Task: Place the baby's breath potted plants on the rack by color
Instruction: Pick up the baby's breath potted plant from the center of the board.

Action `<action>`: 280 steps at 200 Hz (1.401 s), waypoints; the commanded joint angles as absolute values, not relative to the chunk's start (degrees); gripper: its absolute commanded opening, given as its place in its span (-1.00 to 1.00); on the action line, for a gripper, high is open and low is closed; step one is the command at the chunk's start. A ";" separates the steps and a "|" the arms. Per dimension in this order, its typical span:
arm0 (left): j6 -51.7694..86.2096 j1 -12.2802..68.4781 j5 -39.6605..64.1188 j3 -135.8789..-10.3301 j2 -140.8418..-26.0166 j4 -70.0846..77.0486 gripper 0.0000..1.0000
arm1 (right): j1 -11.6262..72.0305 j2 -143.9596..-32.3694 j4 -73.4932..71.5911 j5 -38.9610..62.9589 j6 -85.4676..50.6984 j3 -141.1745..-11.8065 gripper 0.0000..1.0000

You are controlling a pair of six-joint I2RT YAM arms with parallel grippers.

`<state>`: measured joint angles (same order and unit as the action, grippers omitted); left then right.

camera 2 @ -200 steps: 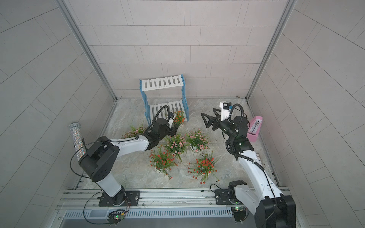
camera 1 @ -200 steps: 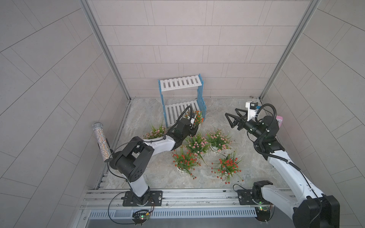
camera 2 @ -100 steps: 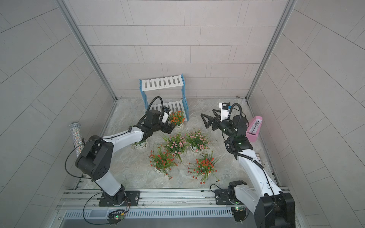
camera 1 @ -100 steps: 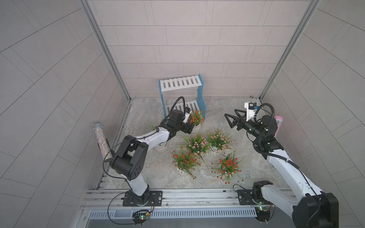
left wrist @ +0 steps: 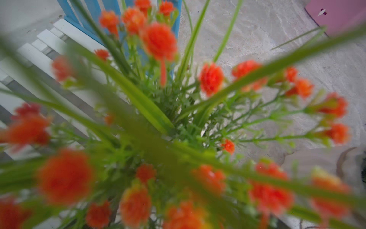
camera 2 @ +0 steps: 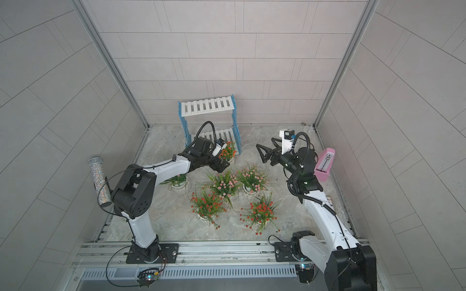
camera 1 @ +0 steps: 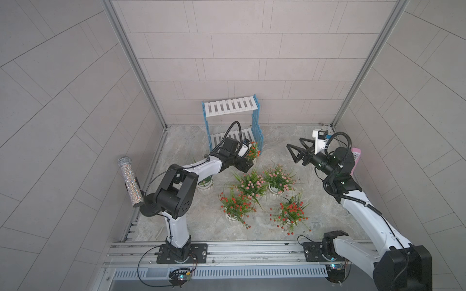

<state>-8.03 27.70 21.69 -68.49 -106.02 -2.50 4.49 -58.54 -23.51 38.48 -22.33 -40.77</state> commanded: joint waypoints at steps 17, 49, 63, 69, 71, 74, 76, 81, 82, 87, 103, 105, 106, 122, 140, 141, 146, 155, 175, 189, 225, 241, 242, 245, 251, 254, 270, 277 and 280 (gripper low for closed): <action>-9.14 28.10 23.79 -71.69 -108.82 -4.25 0.96 | 4.66 -58.98 -27.25 39.72 -22.51 -39.29 0.98; -9.62 29.32 23.37 -73.32 -110.53 -4.19 0.96 | 4.70 -58.97 -27.55 39.73 -22.19 -39.03 0.98; -9.50 29.44 23.15 -74.10 -111.17 -4.26 0.97 | 4.71 -59.06 -27.88 39.66 -22.15 -38.88 0.98; -9.45 29.62 22.85 -74.59 -111.47 -4.22 0.97 | 4.71 -59.15 -28.04 39.71 -22.16 -38.80 0.98; -9.42 29.68 22.83 -74.74 -111.52 -4.22 0.97 | 4.67 -59.22 -28.17 39.68 -22.15 -38.77 0.98; -9.43 29.75 22.87 -74.90 -111.61 -4.34 0.97 | 4.66 -59.17 -28.30 39.72 -22.20 -38.76 0.98; -9.48 29.78 22.88 -75.06 -111.71 -4.36 0.97 | 4.70 -59.20 -28.39 39.73 -22.23 -38.72 0.98; -9.49 29.86 22.73 -75.39 -111.87 -4.35 0.97 | 4.73 -59.23 -28.56 39.73 -22.21 -38.63 0.98; -9.49 29.96 22.70 -75.49 -111.92 -4.37 0.97 | 4.74 -59.28 -28.65 39.73 -22.23 -38.61 0.98; -9.49 30.04 22.55 -75.70 -112.17 -4.35 0.97 | 4.70 -59.35 -28.73 39.72 -22.24 -38.58 0.98; -9.71 30.48 22.62 -76.82 -113.08 -4.96 0.97 | 4.74 -59.59 -29.16 39.82 -22.33 -38.45 0.98; -9.74 30.49 22.62 -76.95 -113.19 -5.04 0.97 | 4.72 -59.59 -29.22 39.82 -22.39 -38.42 0.98; -9.75 30.58 22.60 -77.01 -113.29 -5.07 0.97 | 4.69 -59.59 -29.20 39.82 -22.36 -38.41 0.98; -10.19 31.09 22.67 -77.55 -114.02 -5.40 0.97 | 4.69 -59.78 -29.72 39.90 -22.50 -38.14 0.98; -10.85 31.93 22.60 -77.70 -114.42 -5.24 0.97 | 4.70 -59.77 -30.13 39.88 -22.50 -37.84 0.98; -10.87 31.96 22.64 -77.70 -114.43 -5.21 0.97 | 4.68 -59.77 -30.14 39.85 -22.50 -37.82 0.98; -11.15 32.22 22.72 -77.74 -114.35 -5.19 0.97 | 4.72 -59.77 -30.35 39.82 -22.50 -37.72 0.98; -11.83 32.63 22.91 -77.63 -114.36 -5.04 0.95 | 4.73 -59.77 -30.39 39.90 -22.50 -37.72 0.98; -13.12 33.39 23.17 -76.81 -113.69 -4.52 0.94 | 4.74 -59.68 -29.96 39.86 -22.17 -37.71 0.98; -14.06 33.65 23.96 -76.24 -113.14 -4.38 0.95 | 4.70 -59.54 -29.51 39.64 -21.98 -37.79 0.98; -14.52 33.75 23.16 -77.16 -114.03 -5.01 0.98 | 4.70 -59.66 -30.40 39.63 -22.19 -37.31 0.98; -14.09 33.85 21.82 -77.85 -114.73 -4.81 0.98 | 4.73 -59.60 -30.41 39.73 -22.15 -37.27 0.98; -14.08 33.85 21.72 -77.86 -114.76 -4.73 0.98 | 4.74 -59.55 -30.41 39.73 -22.15 -37.27 0.98; -13.84 33.88 21.32 -77.99 -114.90 -4.58 0.98 | 4.70 -59.51 -30.41 39.70 -22.09 -37.24 0.98; -13.56 33.92 20.96 -78.28 -115.05 -4.36 0.98 | 4.69 -59.43 -30.52 39.65 -21.97 -37.18 0.98; -13.46 33.93 20.91 -78.45 -115.21 -4.27 0.98 | 4.73 -59.42 -30.50 39.57 -21.88 -37.24 0.98; -12.74 34.00 20.34 -79.67 -115.97 -4.13 0.99 | 4.72 -59.41 -30.67 39.55 -21.87 -37.24 0.98; -12.42 34.10 19.83 -80.18 -116.29 -4.05 0.99 | 4.71 -59.51 -30.67 39.55 -21.93 -37.27 0.98; -12.27 34.18 19.86 -80.42 -116.41 -4.04 0.99 | 4.70 -59.50 -30.67 39.55 -21.89 -37.27 0.98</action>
<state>-12.38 33.58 21.17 -77.47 -114.56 -3.95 4.49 -59.79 -28.95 38.79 -22.33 -37.91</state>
